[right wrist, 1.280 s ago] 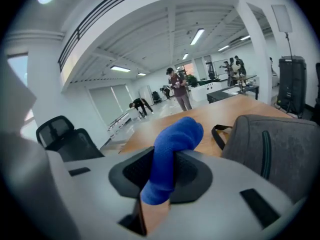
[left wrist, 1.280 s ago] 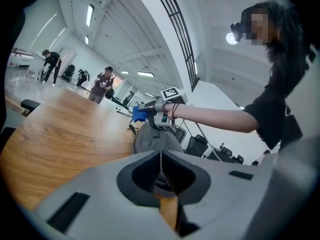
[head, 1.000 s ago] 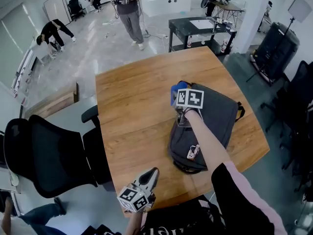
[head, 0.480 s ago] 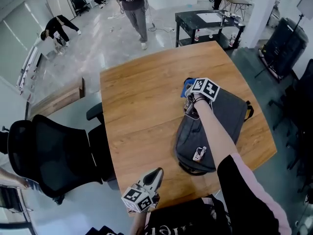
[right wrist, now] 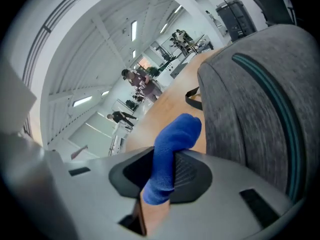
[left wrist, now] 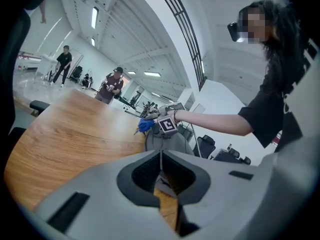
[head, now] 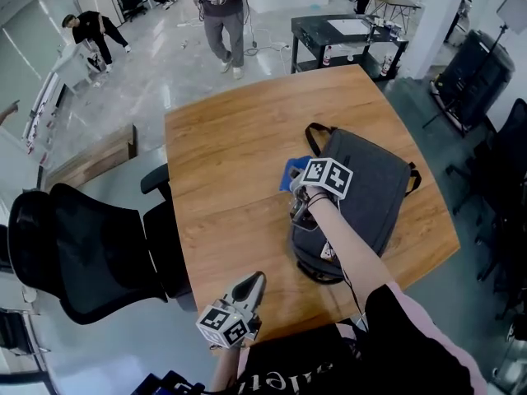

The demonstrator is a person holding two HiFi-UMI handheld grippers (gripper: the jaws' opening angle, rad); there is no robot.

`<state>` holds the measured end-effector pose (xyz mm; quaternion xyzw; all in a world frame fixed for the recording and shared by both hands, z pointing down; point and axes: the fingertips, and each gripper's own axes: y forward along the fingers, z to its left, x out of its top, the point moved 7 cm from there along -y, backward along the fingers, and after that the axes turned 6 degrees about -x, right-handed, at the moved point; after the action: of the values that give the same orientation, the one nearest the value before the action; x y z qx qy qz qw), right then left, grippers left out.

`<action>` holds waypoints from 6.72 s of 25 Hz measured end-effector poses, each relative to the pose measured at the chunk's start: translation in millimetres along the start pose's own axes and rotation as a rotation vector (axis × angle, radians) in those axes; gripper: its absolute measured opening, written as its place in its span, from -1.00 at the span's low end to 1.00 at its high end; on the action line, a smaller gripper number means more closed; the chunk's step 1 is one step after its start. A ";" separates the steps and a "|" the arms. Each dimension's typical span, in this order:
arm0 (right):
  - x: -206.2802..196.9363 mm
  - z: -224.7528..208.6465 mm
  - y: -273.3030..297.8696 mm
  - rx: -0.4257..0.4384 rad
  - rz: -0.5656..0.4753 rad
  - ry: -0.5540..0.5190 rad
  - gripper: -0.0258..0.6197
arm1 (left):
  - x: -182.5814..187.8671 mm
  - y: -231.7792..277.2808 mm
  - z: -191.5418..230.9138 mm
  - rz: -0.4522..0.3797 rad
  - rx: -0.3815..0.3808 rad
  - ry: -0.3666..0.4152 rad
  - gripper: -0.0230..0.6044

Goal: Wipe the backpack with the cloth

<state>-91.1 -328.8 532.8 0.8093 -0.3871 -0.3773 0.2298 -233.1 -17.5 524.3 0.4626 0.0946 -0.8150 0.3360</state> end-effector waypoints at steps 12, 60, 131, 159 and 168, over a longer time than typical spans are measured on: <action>-141.0 5.6 -72.1 0.108 0.111 -0.153 -0.65 | -9.4 -26.0 -2.9 -0.006 -0.016 0.014 -0.92; -126.1 -181.7 -255.8 -0.035 0.030 -0.486 -0.65 | -22.4 72.2 -67.8 0.135 -0.180 0.087 -0.92; -60.7 -221.8 -267.1 -0.089 0.010 -0.466 -0.65 | -38.1 102.6 -97.7 0.260 -0.251 0.174 -0.92; 22.2 -125.9 -172.0 0.165 -0.004 -0.551 -0.65 | -34.4 119.5 -97.0 0.239 -0.214 0.166 -0.92; 16.4 -240.1 -230.0 0.073 -0.022 -0.363 -0.65 | -39.2 135.6 -107.0 0.278 -0.264 0.168 -0.92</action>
<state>209.3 -186.0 519.4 0.7399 -0.4267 -0.5054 0.1221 -59.5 -52.2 518.3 0.4895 0.1637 -0.6998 0.4938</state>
